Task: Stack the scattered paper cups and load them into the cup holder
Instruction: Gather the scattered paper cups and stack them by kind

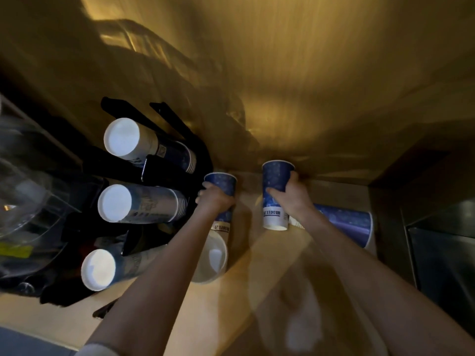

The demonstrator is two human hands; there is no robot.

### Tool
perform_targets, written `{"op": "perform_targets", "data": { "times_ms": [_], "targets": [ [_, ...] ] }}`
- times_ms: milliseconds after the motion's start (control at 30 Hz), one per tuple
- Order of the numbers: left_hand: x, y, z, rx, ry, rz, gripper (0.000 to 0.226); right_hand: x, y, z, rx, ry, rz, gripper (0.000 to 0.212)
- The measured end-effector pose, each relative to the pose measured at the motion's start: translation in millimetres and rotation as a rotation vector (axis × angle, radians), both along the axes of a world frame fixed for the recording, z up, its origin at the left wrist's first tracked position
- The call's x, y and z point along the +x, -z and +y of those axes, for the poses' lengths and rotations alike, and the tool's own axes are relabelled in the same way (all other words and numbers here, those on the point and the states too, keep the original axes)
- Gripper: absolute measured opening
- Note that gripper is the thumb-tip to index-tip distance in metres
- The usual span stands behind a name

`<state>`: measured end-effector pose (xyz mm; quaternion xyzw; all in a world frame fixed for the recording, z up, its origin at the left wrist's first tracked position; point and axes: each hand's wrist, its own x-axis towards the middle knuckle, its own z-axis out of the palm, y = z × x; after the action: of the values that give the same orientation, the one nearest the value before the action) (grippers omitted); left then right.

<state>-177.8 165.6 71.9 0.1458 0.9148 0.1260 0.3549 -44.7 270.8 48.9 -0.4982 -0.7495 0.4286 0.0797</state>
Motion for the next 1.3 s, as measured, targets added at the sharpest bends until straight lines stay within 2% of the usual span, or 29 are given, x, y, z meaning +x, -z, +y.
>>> {"op": "perform_targets", "data": {
  "times_ms": [167, 333, 567, 767, 900, 1067, 1200, 1300],
  "targets": [
    [-15.2, 10.3, 9.3, -0.009, -0.026, -0.049, 0.110, -12.1, 7.1, 3.3, -0.113, 0.057, 0.022, 0.086],
    [-19.0, 17.4, 8.1, -0.016, -0.026, -0.018, 0.105, -21.8, 18.3, 1.3, -0.084, 0.116, 0.008, 0.097],
    [-16.9, -5.9, 6.5, 0.213, -0.024, 0.077, 0.092, -18.3, -0.7, 3.3, -0.104, 0.142, 0.097, 0.087],
    [11.6, -41.4, 8.4, 0.414, 0.032, 0.152, 0.090, 15.5, -45.5, 4.2, -0.078, 0.114, 0.319, 0.090],
    [53.1, -53.0, 0.7, 0.601, 0.013, 0.241, 0.072, 46.1, -78.5, 7.6, 0.008, 0.063, 0.390, 0.096],
    [100.3, -38.7, -10.8, 0.820, -0.011, 0.262, 0.077, 79.9, -103.8, 8.9, 0.201, 0.052, 0.408, 0.094],
    [129.1, -18.3, -24.3, 0.860, -0.051, 0.240, 0.075, 95.3, -112.0, 2.2, 0.265, 0.098, 0.449, 0.097],
    [136.2, -1.9, -35.4, 0.809, -0.090, 0.203, 0.070, 99.3, -118.4, -11.4, 0.241, 0.150, 0.598, 0.097]
  ]
}}
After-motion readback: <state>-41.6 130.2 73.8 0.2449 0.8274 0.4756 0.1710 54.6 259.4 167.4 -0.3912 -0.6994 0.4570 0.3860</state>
